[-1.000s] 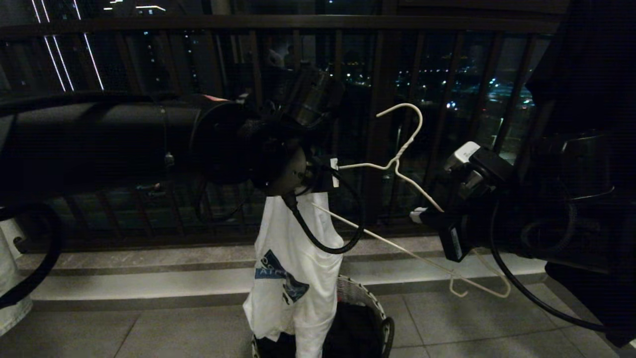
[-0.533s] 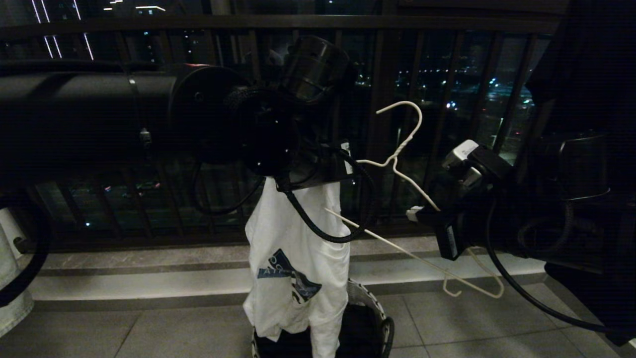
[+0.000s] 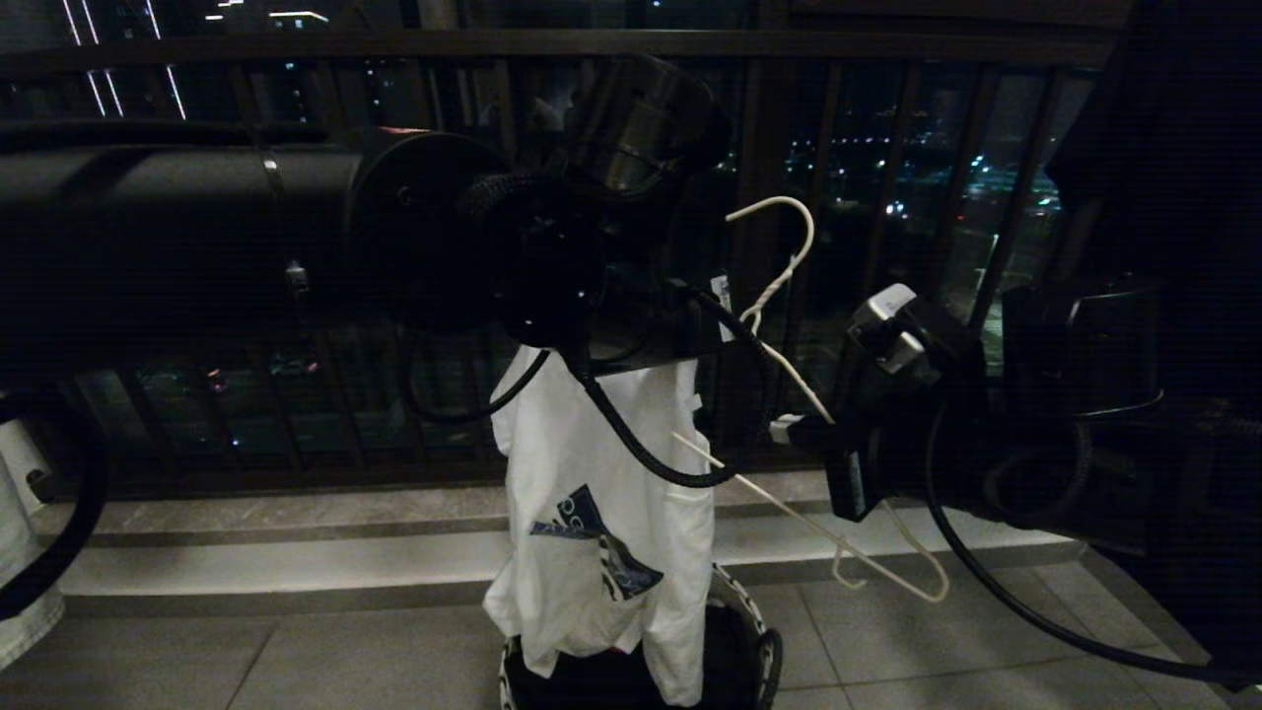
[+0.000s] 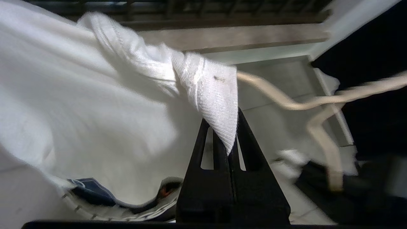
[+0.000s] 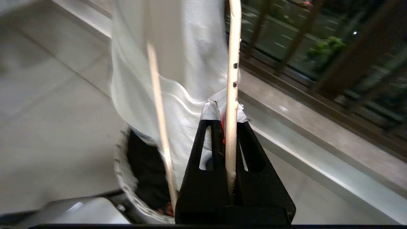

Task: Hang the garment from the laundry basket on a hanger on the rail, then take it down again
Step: Hang the clothes on the clothes rack

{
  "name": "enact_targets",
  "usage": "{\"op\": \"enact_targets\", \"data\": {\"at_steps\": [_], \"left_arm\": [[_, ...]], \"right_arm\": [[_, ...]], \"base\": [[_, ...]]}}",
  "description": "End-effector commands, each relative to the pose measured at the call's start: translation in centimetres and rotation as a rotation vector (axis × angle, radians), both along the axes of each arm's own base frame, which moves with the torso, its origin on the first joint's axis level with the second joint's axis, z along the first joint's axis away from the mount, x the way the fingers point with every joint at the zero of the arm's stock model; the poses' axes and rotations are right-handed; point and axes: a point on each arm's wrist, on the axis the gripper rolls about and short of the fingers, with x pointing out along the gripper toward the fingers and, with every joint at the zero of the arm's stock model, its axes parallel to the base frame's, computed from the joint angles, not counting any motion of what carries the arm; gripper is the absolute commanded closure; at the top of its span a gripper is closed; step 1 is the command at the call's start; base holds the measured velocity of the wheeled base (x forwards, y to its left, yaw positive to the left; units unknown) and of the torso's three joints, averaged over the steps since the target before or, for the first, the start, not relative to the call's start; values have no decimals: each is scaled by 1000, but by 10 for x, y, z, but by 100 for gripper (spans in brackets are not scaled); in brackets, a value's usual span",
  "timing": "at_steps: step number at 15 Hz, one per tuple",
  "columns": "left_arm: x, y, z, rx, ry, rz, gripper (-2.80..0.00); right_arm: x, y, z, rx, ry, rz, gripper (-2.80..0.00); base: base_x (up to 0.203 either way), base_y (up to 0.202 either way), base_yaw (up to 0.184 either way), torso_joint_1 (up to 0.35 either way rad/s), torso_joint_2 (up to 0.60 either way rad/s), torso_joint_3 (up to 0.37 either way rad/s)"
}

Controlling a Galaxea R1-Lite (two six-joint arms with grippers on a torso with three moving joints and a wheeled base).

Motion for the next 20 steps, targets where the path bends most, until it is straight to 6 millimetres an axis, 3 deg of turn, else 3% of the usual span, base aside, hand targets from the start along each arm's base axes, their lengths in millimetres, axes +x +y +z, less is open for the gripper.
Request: {"op": "enact_targets", "data": {"at_steps": [1, 10, 20], "left_arm": [[-6, -4, 5, -9, -24, -33, 0], [-43, 0, 33, -78, -55, -173, 0], [-39, -5, 25, -32, -60, -179, 0]], "right_arm": [[9, 6, -11, 13, -1, 1, 0], [12, 8, -10, 68, -40, 1, 0], [9, 7, -5, 91, -56, 1, 0]], "base": [[0, 0, 0, 0, 0, 0], [0, 0, 0, 0, 0, 0], [0, 0, 0, 0, 0, 0]]}}
